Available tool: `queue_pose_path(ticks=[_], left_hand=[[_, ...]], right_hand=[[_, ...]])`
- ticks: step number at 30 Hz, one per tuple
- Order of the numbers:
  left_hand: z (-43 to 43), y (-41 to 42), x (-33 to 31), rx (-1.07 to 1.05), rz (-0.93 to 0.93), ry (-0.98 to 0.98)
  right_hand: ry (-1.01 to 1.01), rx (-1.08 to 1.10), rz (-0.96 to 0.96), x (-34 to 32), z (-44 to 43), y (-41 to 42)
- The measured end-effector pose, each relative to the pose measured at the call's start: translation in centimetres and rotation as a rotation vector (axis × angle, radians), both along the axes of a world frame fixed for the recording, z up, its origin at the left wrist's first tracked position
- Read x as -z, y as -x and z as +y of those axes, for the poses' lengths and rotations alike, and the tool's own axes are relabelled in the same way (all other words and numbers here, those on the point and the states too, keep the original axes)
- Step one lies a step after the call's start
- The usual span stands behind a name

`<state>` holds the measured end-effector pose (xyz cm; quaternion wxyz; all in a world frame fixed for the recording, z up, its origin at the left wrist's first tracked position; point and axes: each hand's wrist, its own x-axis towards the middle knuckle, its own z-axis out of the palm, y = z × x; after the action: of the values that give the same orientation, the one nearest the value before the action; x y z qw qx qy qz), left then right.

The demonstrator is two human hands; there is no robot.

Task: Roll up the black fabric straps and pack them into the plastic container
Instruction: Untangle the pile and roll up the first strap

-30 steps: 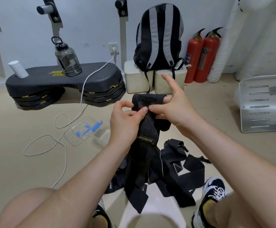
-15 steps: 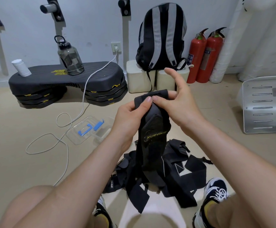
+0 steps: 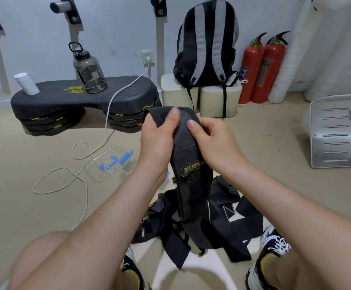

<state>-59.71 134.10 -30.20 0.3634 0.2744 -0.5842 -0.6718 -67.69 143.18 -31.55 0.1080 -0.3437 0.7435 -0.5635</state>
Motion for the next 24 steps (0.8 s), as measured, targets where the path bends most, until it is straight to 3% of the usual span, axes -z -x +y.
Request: queue_pose_path(ticks=[3, 5, 9, 10, 11, 15, 19, 24], left_hand=[[0.5, -0.1, 0.1, -0.022, -0.129, 0.276], [0.8, -0.2, 0.0, -0.089, -0.129, 0.416], [0.2, -0.3, -0.3, -0.177, -0.076, 0.456], [-0.1, -0.3, -0.2, -0.187, -0.077, 0.439], [-0.4, -0.3, -0.1, -0.192, -0.076, 0.403], [-1.2, -0.1, -0.1, -0.162, -0.056, 0.244], [-1.6, -0.1, -0.9, -0.185, -0.064, 0.242], [-1.8, -0.1, -1.6, -0.198, -0.030, 0.194]], right_hand=[[0.016, 0.096, 0.157, 0.3, -0.1, -0.3], [0.040, 0.090, 0.148, 0.0, -0.2, -0.5], [0.052, -0.281, -0.508, -0.9, 0.8, 0.2], [0.012, -0.349, -0.548, -0.8, 1.0, 0.3], [-0.007, -0.360, -0.510, -0.6, 1.0, 0.4], [-0.045, -0.113, -0.051, -0.4, 0.2, -0.2], [-0.210, -0.039, 0.203, -1.2, 1.0, -1.1], [-0.404, -0.129, 0.230, -0.8, 1.2, -2.2]])
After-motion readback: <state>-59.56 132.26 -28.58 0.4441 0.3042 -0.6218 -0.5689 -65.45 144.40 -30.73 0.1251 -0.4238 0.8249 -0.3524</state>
